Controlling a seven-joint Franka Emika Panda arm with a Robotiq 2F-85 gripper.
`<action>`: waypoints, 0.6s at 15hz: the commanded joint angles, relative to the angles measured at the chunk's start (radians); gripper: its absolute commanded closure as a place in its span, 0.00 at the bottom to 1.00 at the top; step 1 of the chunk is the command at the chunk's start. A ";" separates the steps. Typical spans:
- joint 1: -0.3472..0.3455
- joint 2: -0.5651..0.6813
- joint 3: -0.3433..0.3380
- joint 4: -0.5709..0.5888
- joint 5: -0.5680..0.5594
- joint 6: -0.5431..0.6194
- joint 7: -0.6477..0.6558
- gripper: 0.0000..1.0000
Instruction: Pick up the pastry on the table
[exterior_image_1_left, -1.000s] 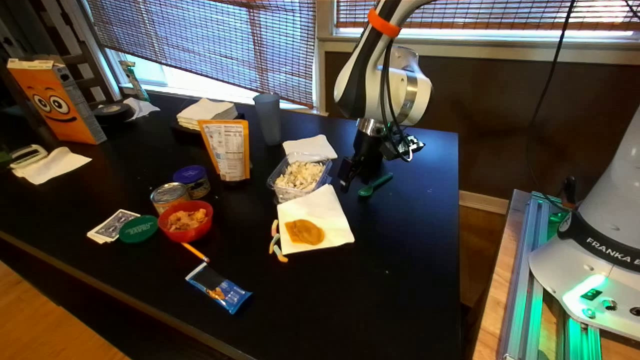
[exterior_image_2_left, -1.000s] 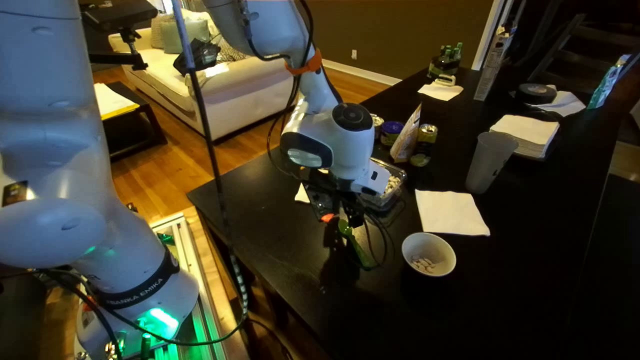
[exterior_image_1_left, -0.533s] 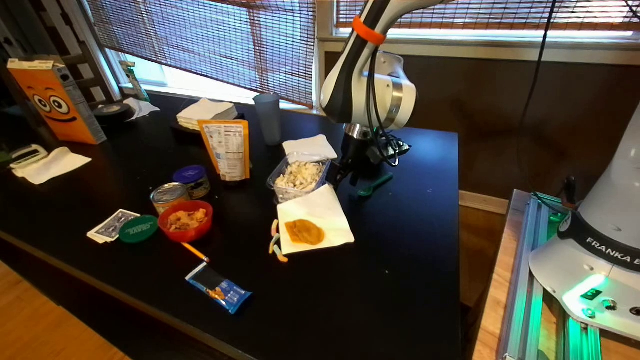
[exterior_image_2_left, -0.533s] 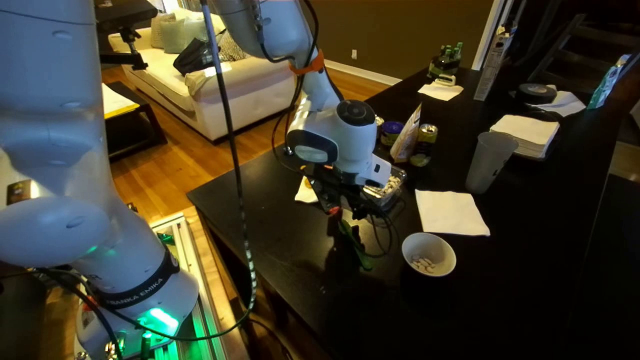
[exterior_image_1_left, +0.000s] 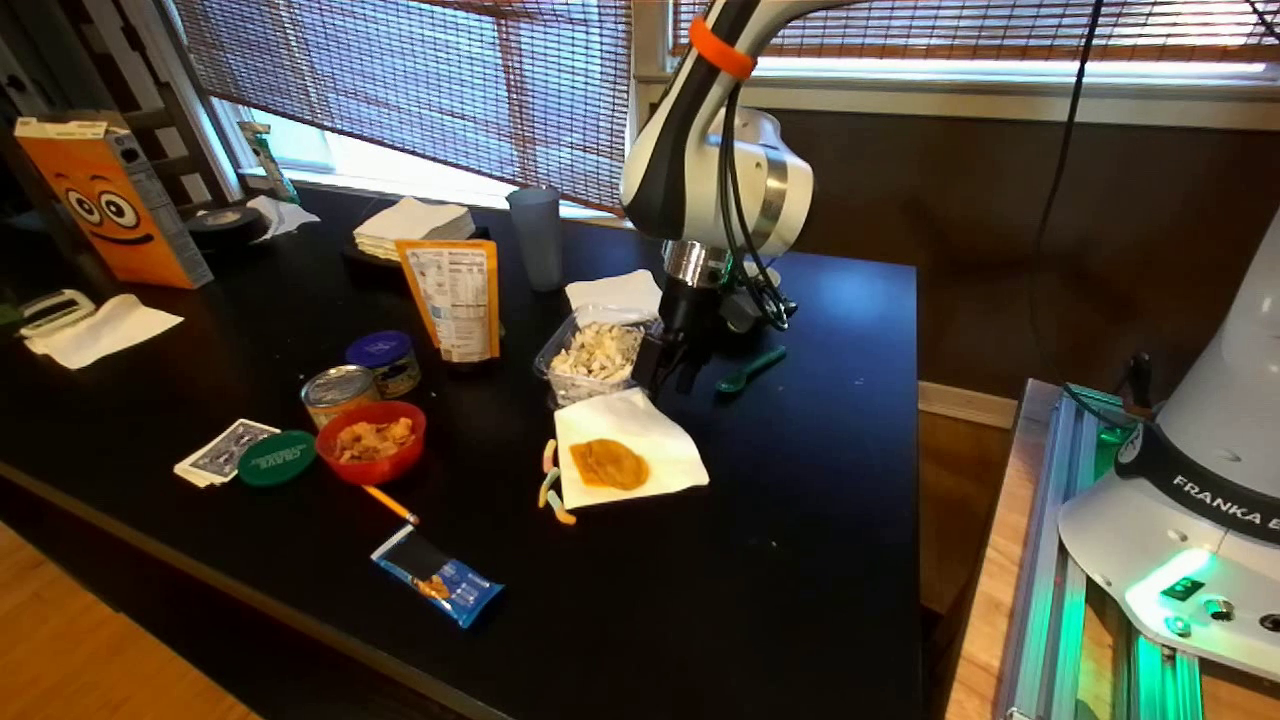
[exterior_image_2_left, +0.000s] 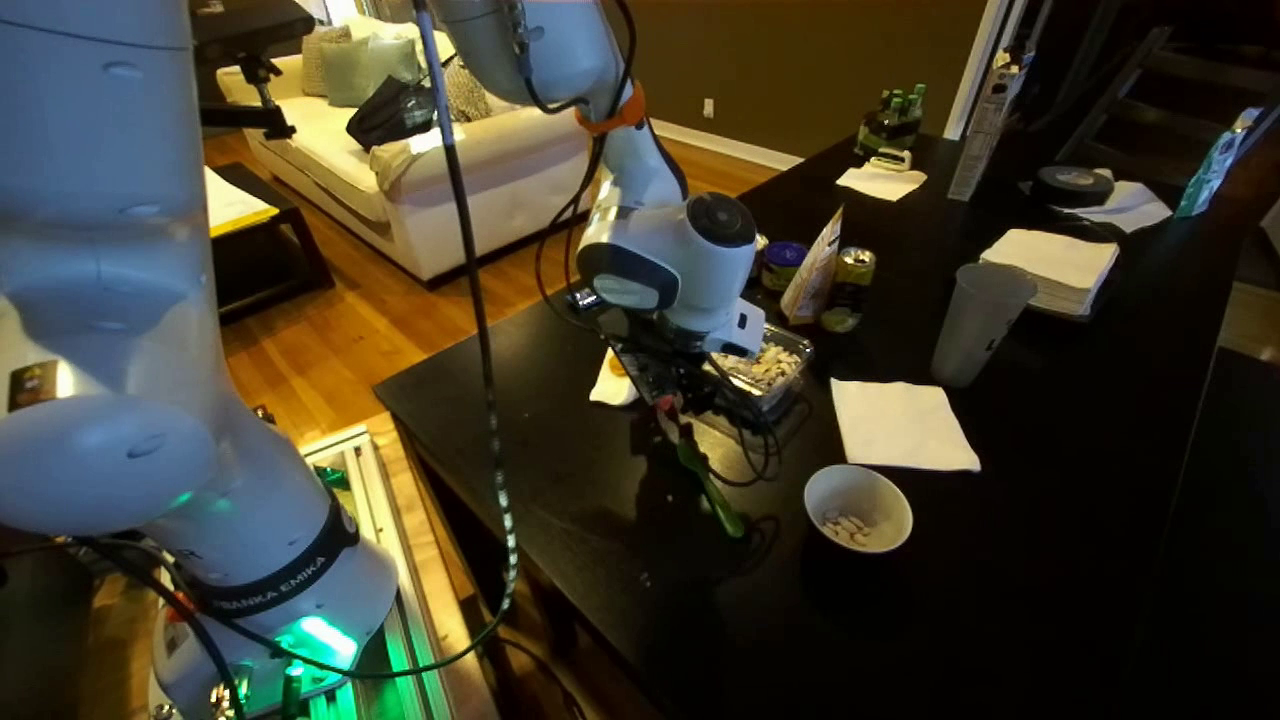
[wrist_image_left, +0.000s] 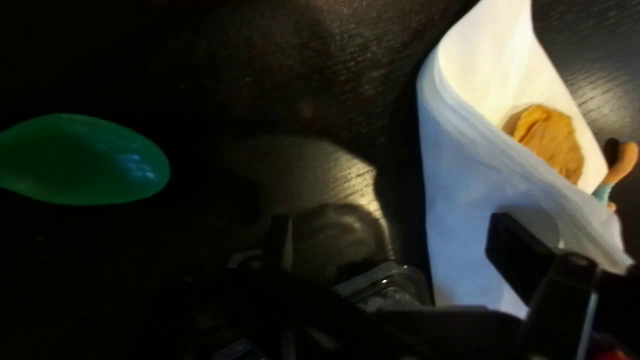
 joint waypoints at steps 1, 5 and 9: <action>-0.025 -0.010 0.022 0.014 0.010 -0.090 -0.066 0.00; -0.084 -0.012 0.086 0.036 0.031 -0.171 -0.119 0.00; -0.100 0.019 0.119 0.072 0.056 -0.176 -0.148 0.00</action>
